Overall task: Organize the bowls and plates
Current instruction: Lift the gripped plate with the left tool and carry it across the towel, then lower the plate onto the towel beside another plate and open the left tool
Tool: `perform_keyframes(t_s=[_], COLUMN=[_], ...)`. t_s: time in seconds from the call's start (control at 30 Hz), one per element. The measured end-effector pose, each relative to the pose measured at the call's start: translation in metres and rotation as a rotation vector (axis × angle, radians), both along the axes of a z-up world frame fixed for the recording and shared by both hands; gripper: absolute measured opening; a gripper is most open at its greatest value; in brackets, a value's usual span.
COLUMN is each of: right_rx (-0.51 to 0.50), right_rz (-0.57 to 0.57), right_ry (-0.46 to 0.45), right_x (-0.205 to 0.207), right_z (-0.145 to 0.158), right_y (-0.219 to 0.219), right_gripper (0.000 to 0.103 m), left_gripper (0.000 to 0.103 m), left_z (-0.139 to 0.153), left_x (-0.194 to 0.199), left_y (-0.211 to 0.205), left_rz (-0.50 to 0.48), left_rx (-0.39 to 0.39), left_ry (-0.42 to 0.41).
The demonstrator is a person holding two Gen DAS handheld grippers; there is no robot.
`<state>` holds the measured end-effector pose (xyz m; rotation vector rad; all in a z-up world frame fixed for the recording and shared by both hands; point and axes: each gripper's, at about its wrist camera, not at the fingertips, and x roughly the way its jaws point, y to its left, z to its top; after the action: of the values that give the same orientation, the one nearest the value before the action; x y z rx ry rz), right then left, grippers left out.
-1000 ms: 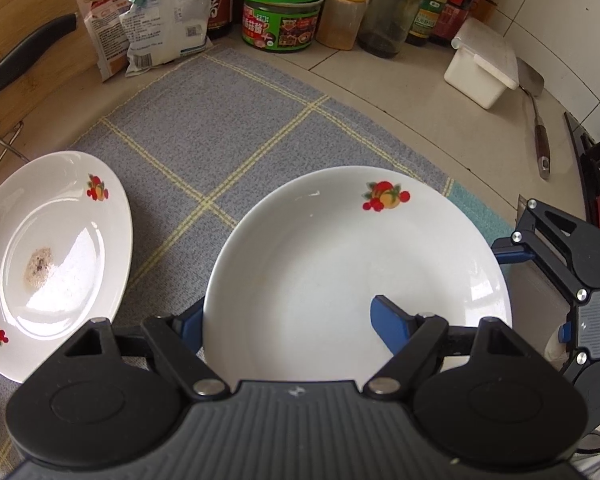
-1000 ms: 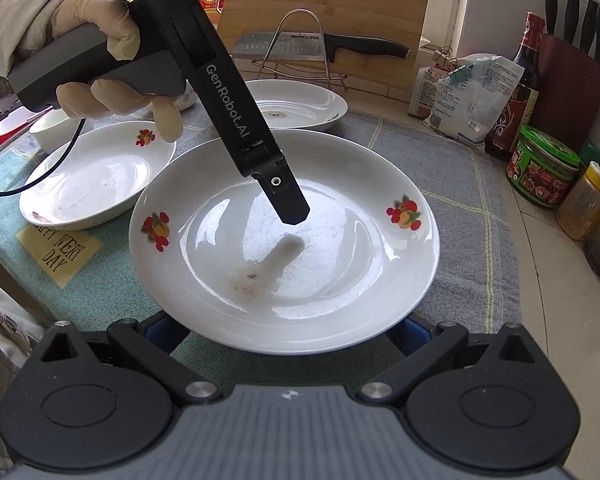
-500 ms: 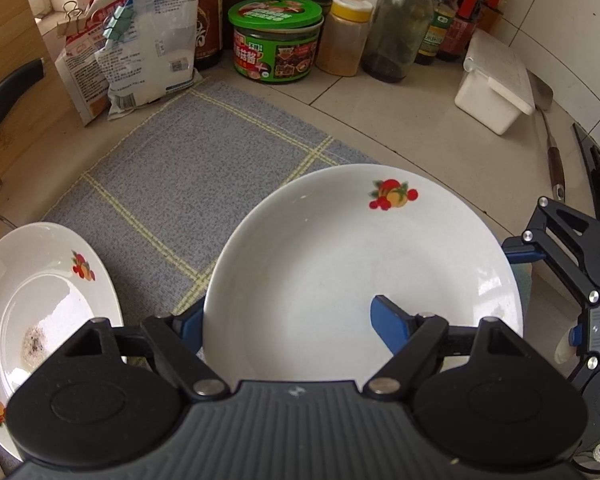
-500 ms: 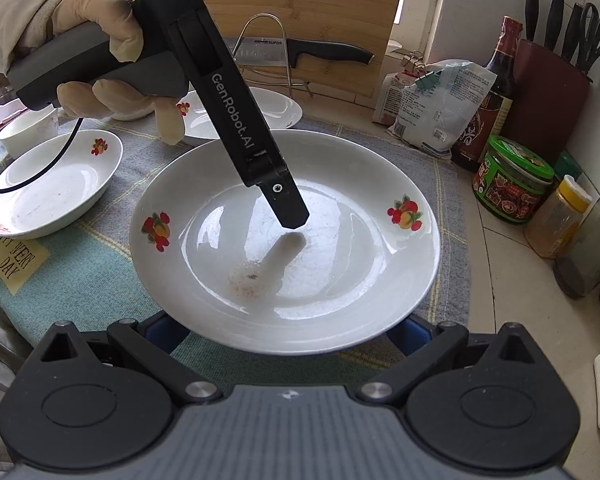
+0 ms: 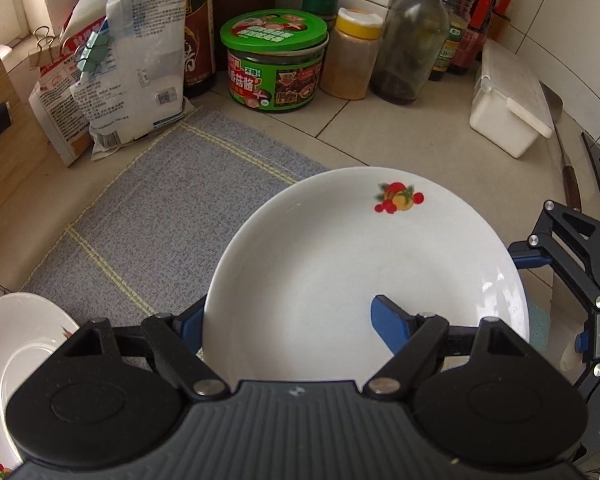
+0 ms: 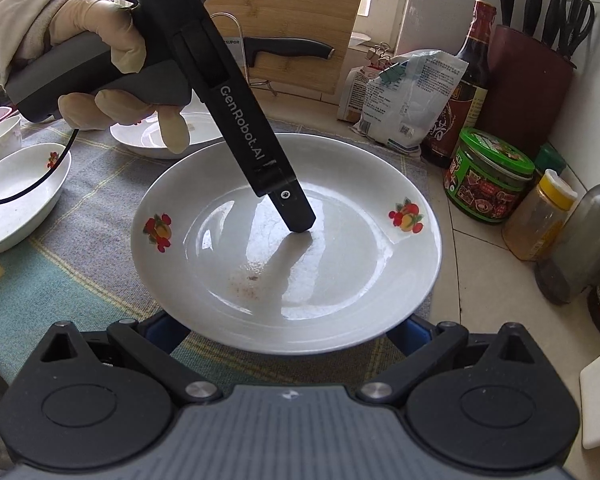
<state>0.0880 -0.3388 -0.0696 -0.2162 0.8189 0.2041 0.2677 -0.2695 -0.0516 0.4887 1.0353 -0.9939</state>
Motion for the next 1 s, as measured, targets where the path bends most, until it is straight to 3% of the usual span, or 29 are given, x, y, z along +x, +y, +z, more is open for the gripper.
perform_keyframes(t_s=[1.0], right_rx=[0.025], right_rz=[-0.065], right_ry=[0.049], right_x=[0.032], right_z=[-0.022], right_y=[-0.020], right_gripper=[0.103], left_gripper=[0.083], left_z=[-0.027], left_x=[0.024], left_y=[-0.027], left_rz=[-0.008], left_rx=[0.013], left_ry=[-0.038])
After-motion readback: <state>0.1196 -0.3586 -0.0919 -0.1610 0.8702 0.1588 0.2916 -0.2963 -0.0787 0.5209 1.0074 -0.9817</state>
